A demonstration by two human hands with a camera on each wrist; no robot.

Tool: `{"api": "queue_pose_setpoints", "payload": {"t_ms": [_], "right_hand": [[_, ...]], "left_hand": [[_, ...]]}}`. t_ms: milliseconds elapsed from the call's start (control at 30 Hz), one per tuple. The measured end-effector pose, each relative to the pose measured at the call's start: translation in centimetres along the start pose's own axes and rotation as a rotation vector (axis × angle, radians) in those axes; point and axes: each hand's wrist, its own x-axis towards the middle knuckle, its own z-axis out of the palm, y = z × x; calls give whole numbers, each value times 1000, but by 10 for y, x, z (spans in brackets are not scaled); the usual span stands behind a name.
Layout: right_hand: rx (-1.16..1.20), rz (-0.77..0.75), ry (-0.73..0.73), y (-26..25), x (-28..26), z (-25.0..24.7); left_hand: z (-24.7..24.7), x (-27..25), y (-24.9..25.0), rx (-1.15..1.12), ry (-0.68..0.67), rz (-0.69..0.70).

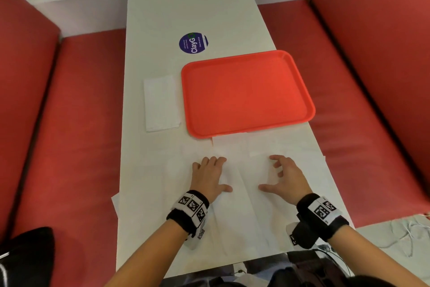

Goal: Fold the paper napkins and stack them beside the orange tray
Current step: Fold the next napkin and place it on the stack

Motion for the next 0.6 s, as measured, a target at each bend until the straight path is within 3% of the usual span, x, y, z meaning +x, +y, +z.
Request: {"api": "queue_pose_setpoints", "payload": {"t_ms": [267, 467, 533, 600], "right_hand": [[101, 15, -3, 6, -1, -3], [222, -13, -27, 8, -1, -17], [352, -52, -76, 3, -3, -26], [550, -73, -91, -7, -5, -35]], "left_hand": [[4, -11, 4, -304, 147, 47], [-14, -25, 6, -927, 149, -7], [-23, -28, 3, -1067, 211, -28], [-29, -30, -6, -1218, 187, -54]]}}
